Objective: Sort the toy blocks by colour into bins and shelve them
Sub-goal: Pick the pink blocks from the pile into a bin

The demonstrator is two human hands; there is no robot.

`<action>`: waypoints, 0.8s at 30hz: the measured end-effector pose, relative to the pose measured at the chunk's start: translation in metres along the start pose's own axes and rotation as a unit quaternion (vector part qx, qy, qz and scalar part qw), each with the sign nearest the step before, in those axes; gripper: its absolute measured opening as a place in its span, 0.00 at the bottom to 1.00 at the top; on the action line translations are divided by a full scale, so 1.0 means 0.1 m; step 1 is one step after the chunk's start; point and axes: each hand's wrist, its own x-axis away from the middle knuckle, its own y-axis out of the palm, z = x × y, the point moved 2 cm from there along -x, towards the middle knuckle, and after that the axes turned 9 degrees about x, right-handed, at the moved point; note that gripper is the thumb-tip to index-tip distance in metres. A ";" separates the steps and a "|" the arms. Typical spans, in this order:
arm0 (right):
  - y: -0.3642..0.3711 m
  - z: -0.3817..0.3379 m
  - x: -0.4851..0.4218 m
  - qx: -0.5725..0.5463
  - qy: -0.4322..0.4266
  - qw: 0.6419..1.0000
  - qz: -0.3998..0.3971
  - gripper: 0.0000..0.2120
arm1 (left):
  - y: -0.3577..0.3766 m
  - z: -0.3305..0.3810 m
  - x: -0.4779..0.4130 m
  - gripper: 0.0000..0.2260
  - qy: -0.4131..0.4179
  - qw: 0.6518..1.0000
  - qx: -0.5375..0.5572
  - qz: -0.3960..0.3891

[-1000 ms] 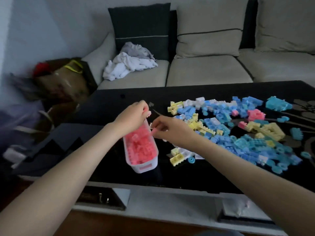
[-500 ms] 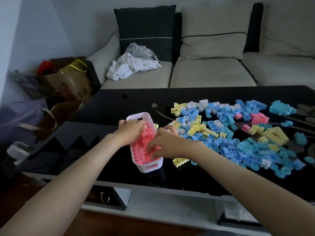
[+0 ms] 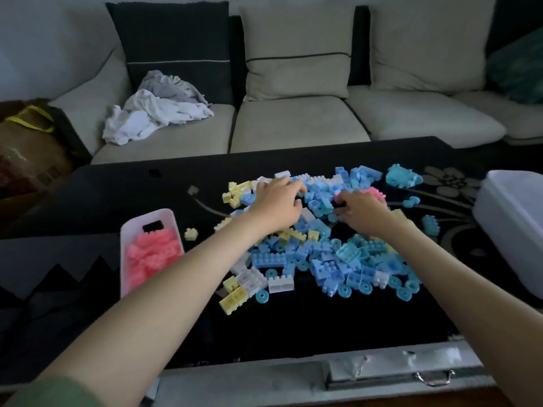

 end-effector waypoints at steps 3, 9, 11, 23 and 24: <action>0.17 0.18 0.01 0.064 -0.067 0.996 -0.011 0.16 | 0.28 0.18 -0.36 0.11 -0.021 0.999 0.007 -0.032; 0.04 0.50 -0.22 -0.134 -0.046 0.983 0.120 0.08 | 0.68 0.40 -0.90 0.12 -0.021 0.997 -0.063 -0.042; 0.00 0.73 -0.32 -0.190 0.021 0.971 0.147 0.11 | 0.78 0.39 -0.97 0.13 -0.006 0.994 -0.095 -0.055; 0.19 0.74 -0.47 -0.107 -0.001 0.993 -0.048 0.31 | 0.95 0.38 -1.00 0.11 0.034 0.995 -0.081 -0.048; 0.18 0.74 -0.44 -0.113 -0.017 0.992 -0.047 0.29 | 0.94 0.37 -0.98 0.13 0.028 0.996 -0.058 -0.055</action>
